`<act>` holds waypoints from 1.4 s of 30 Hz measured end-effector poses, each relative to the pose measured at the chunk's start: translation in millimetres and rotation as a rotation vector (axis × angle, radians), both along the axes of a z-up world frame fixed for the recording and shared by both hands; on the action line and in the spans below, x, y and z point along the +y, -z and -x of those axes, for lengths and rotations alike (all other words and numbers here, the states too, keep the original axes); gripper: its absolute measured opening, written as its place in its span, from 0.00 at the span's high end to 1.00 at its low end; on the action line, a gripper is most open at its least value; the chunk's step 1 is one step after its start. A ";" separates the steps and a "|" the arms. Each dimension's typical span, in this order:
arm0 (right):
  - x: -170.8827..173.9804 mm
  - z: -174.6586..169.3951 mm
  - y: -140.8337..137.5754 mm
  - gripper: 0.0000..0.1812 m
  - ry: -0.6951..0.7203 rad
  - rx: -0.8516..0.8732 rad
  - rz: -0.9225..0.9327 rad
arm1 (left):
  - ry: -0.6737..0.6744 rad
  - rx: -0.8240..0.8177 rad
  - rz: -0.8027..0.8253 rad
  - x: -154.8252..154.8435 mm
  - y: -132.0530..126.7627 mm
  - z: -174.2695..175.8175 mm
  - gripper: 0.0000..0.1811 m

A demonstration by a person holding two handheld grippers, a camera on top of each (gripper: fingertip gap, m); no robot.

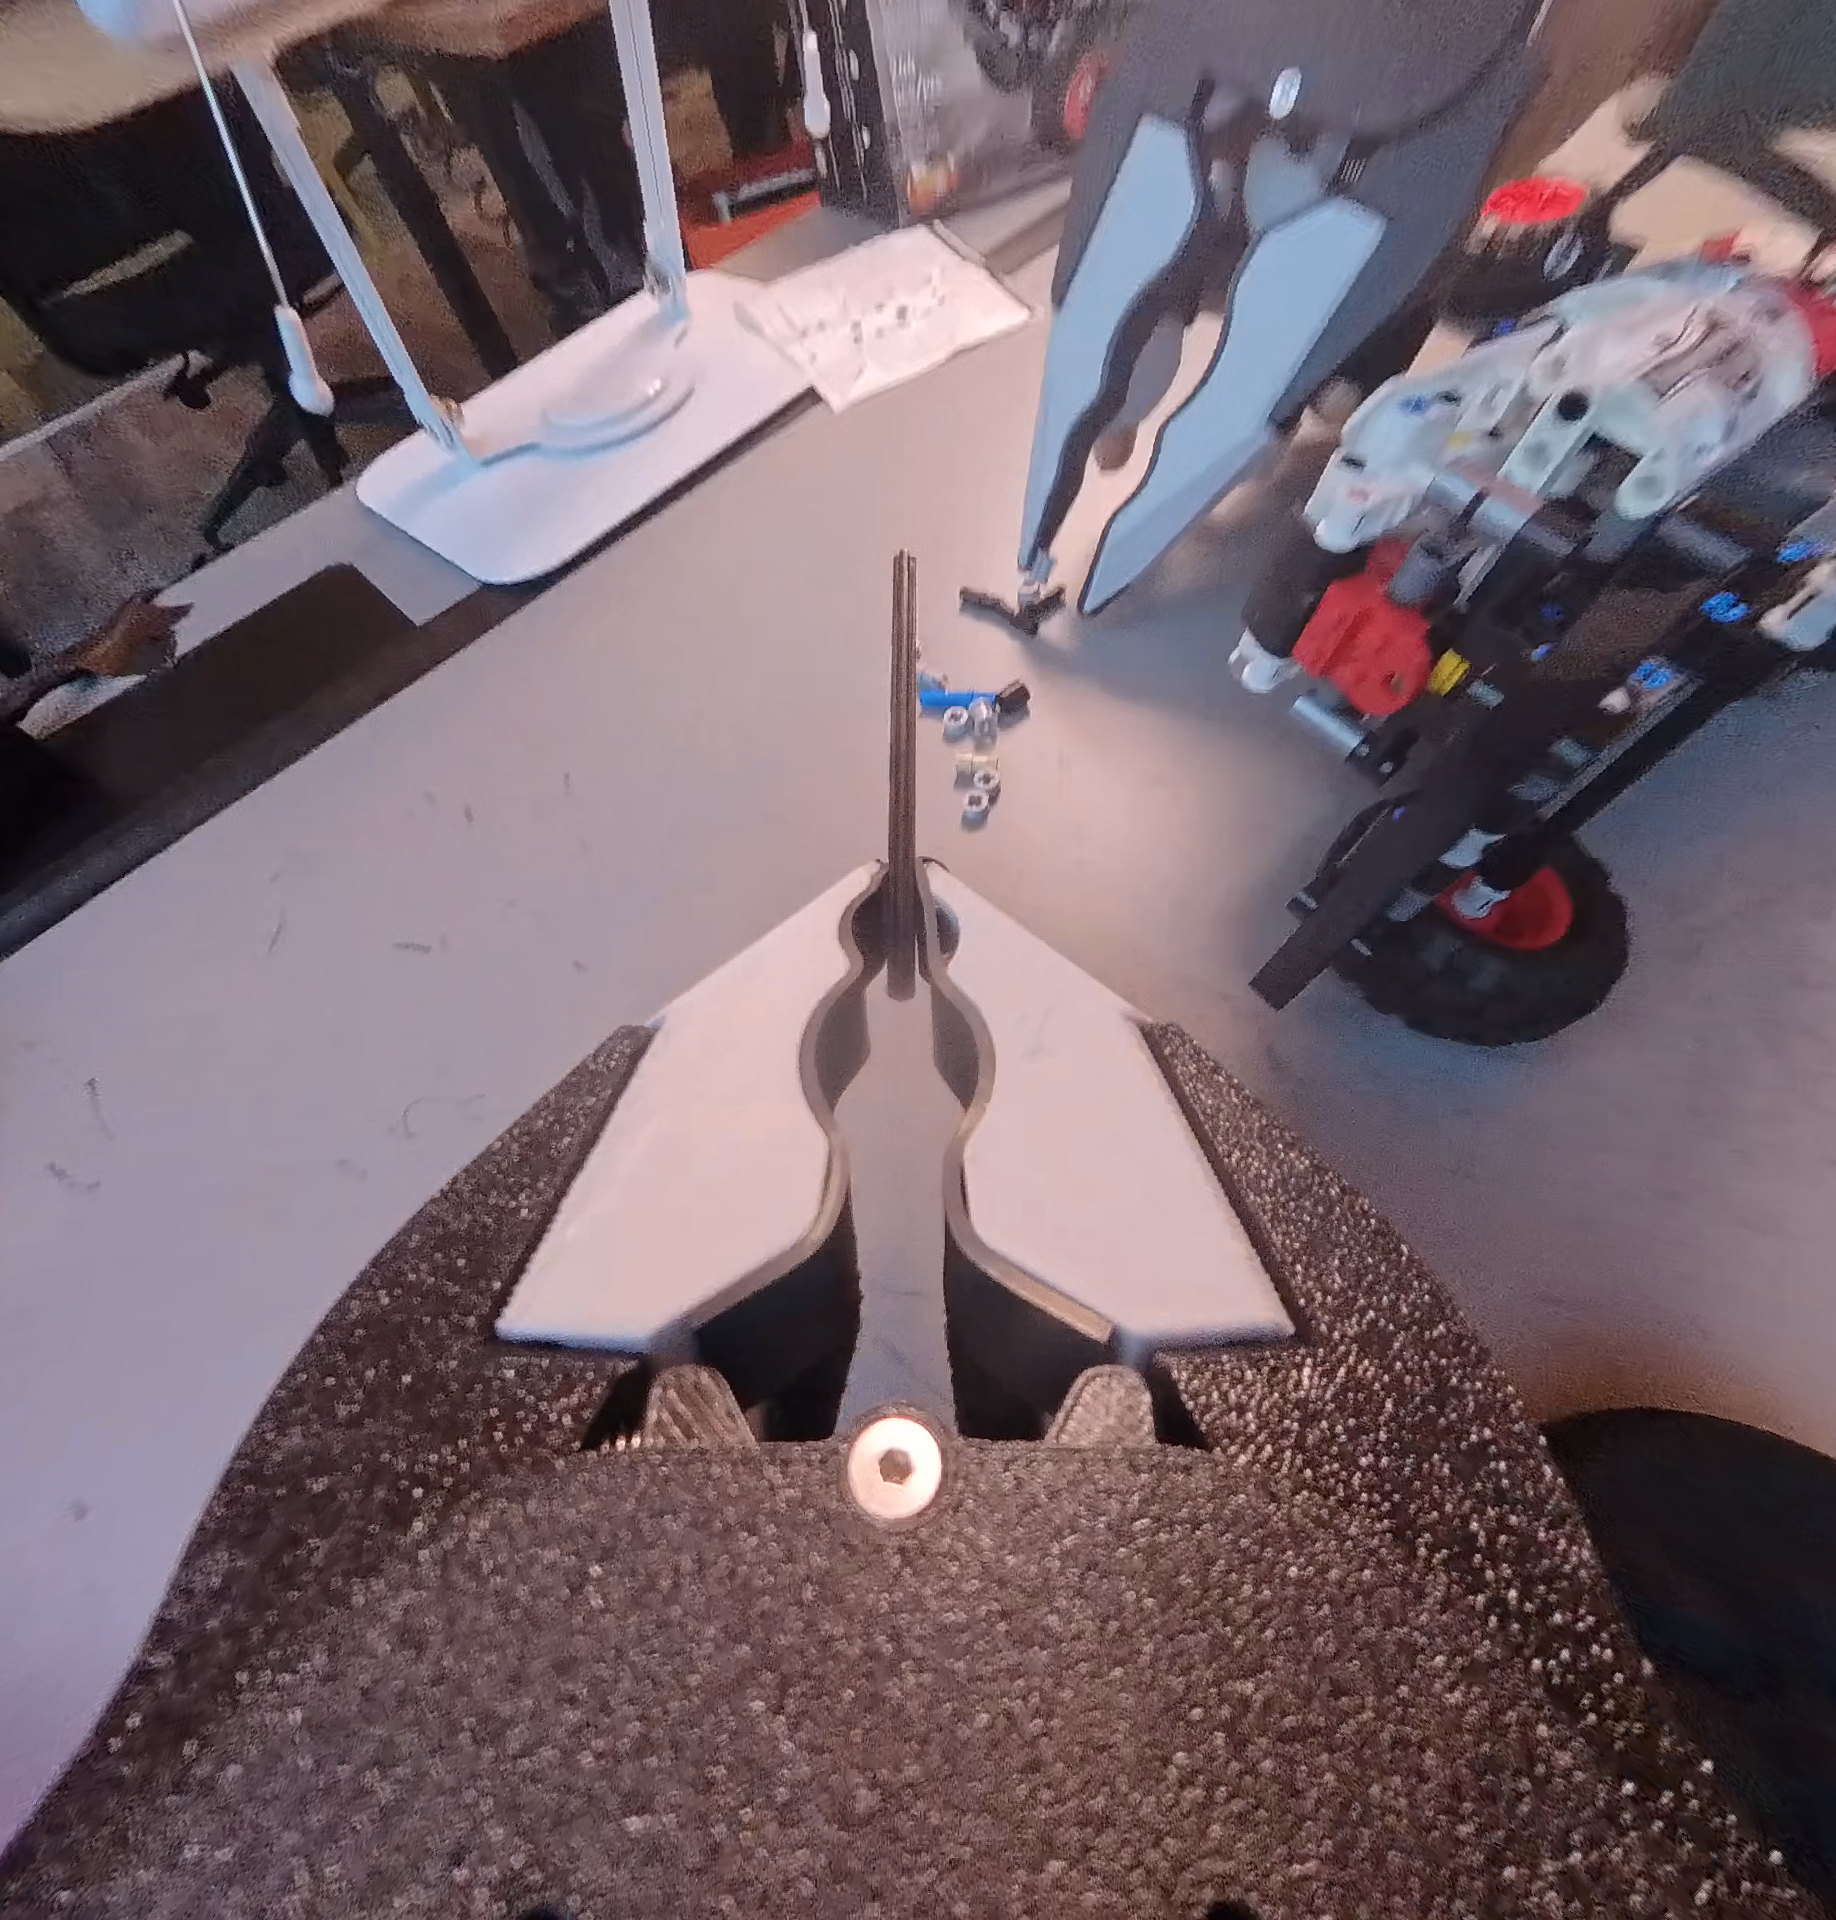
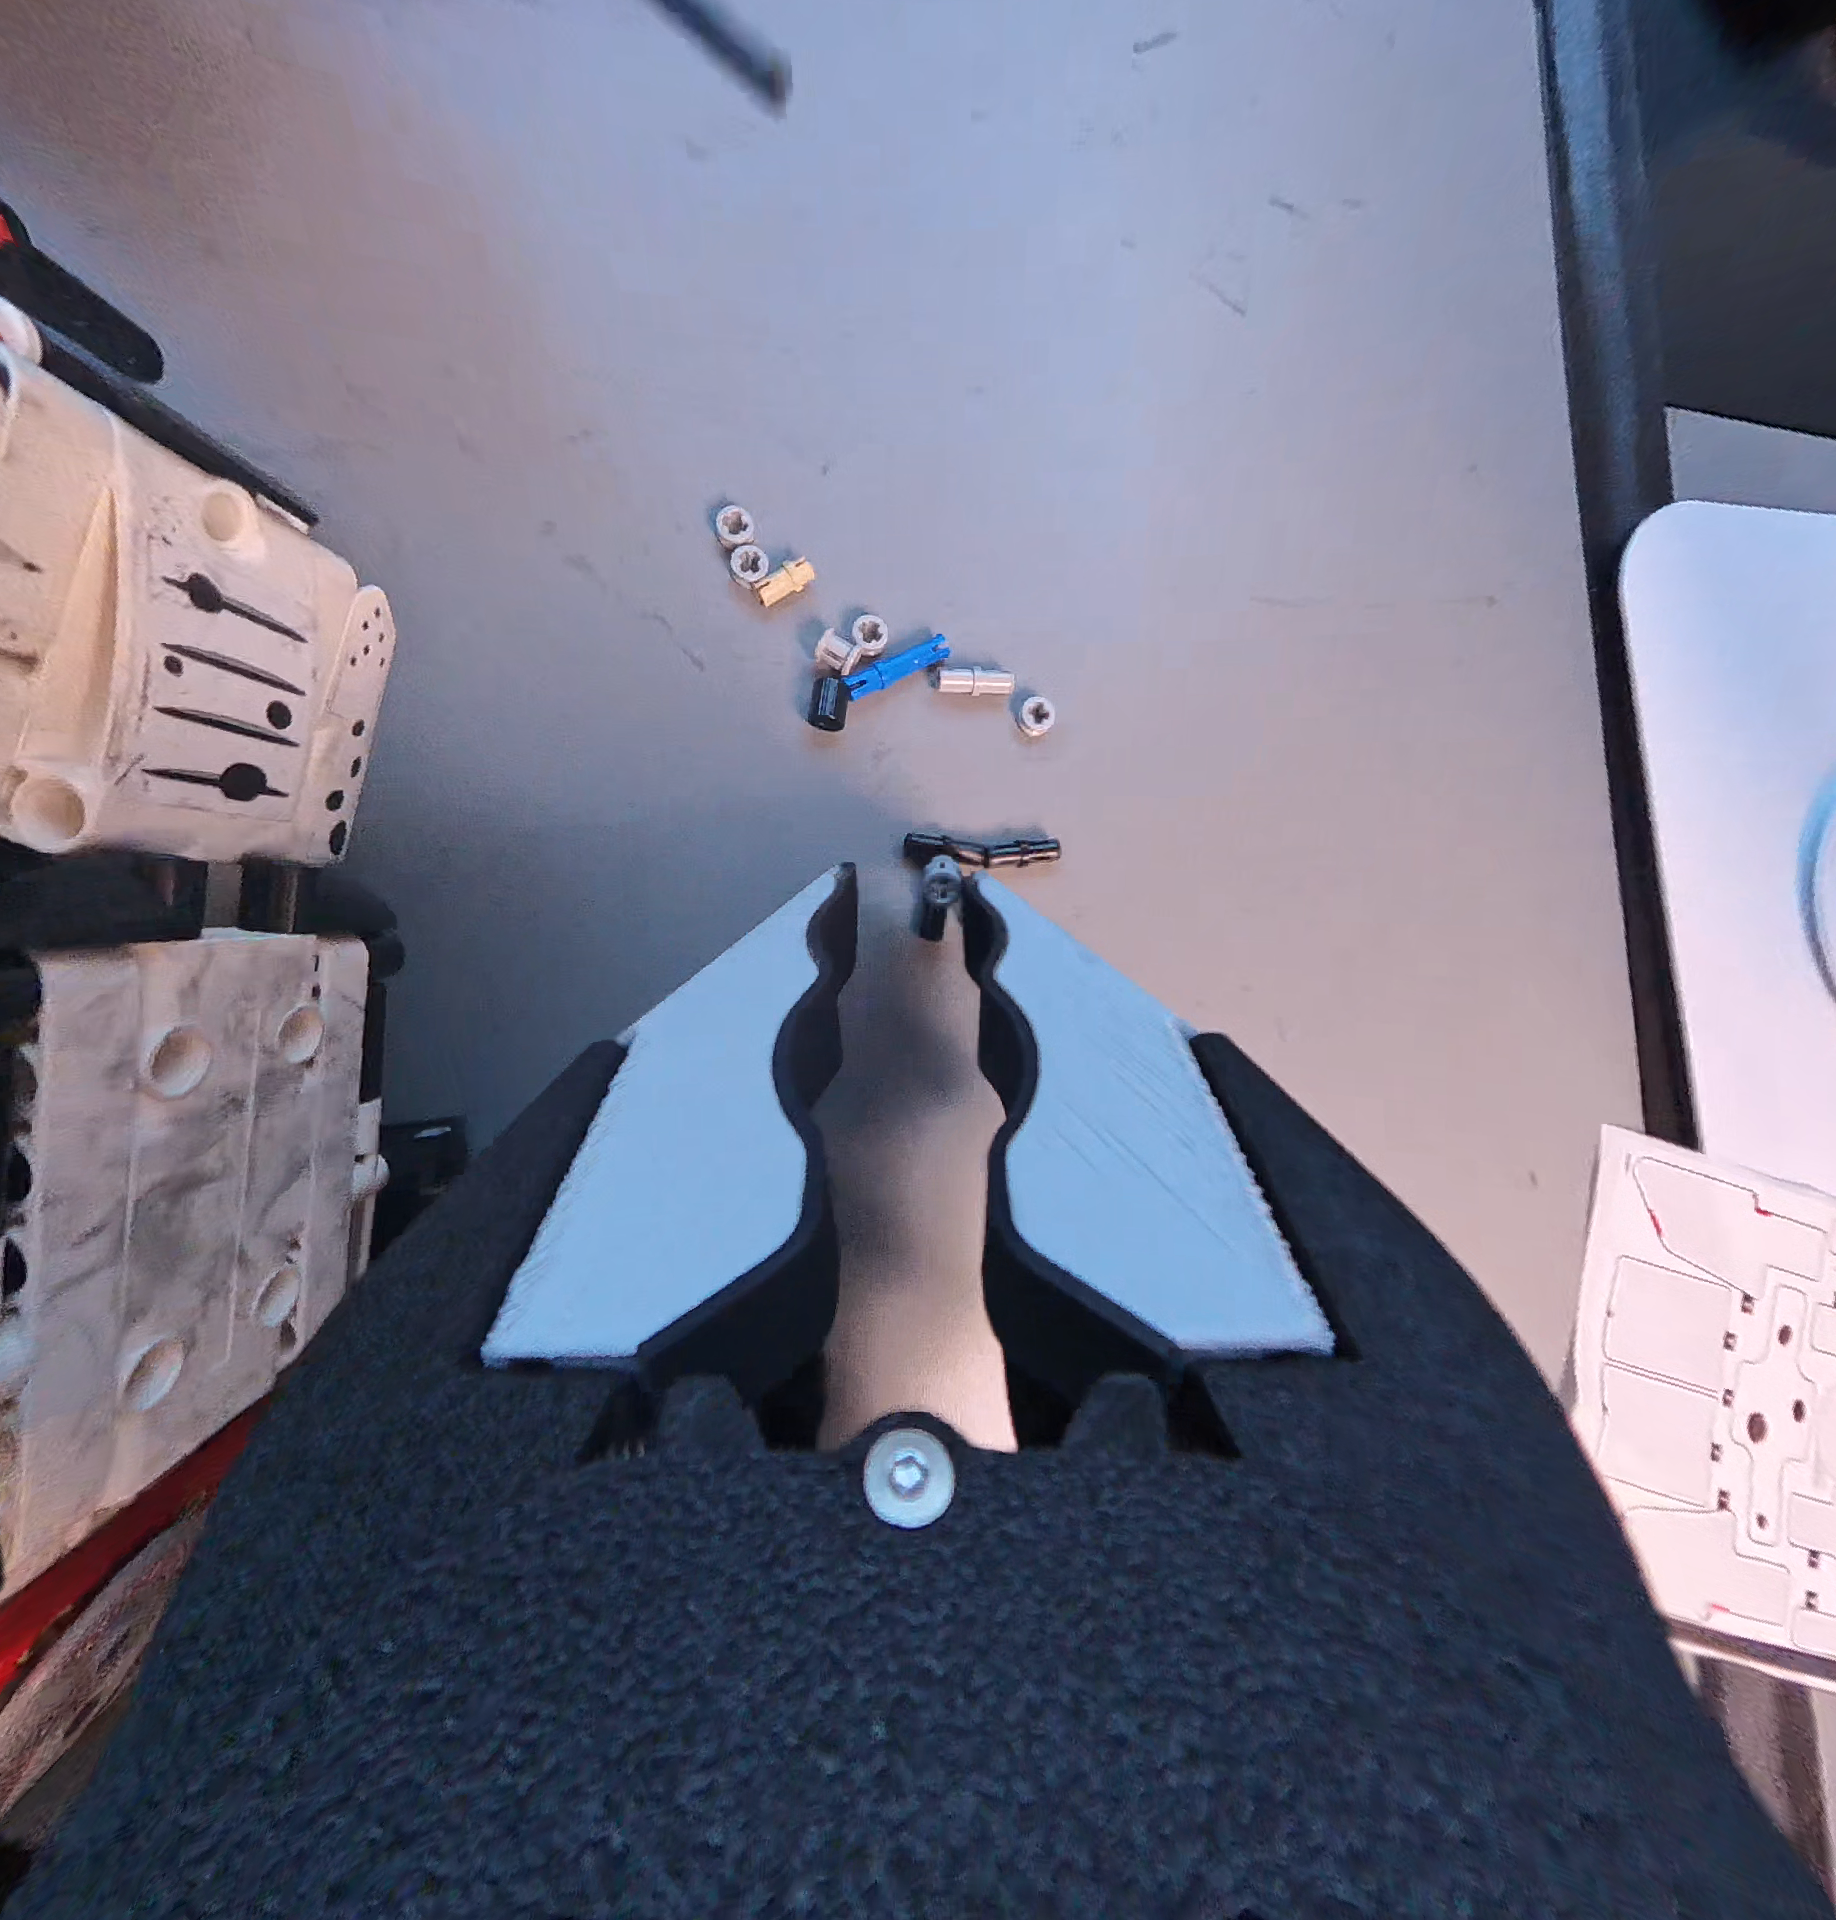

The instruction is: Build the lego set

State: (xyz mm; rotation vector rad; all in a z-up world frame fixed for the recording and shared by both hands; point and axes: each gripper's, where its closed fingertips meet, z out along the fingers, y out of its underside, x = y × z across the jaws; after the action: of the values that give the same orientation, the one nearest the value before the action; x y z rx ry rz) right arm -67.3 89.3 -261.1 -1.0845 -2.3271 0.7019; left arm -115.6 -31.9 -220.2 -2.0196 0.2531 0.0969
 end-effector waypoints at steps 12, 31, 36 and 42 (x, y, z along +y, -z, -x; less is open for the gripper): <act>12.7 -58.9 -97.8 0.82 0.193 0.357 0.277 | -0.051 0.139 0.143 23.8 31.7 11.2 0.99; 21.6 -179.5 -94.3 0.89 0.489 0.615 0.317 | -0.641 0.213 -0.203 -97.8 -174.1 115.0 0.99; 7.6 -180.9 -105.4 0.89 0.448 0.644 0.332 | -0.866 -0.001 0.203 -181.4 -68.8 199.4 0.99; -1.9 -176.6 -99.2 0.89 0.430 0.624 0.322 | -0.821 -0.152 0.272 -193.3 -11.1 186.1 0.84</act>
State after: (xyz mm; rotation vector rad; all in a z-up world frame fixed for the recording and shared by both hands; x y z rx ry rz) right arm 109.3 87.3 -161.9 -1.2259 -1.4314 1.0747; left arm -301.7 -225.2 -209.1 -2.2689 -0.7054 0.4368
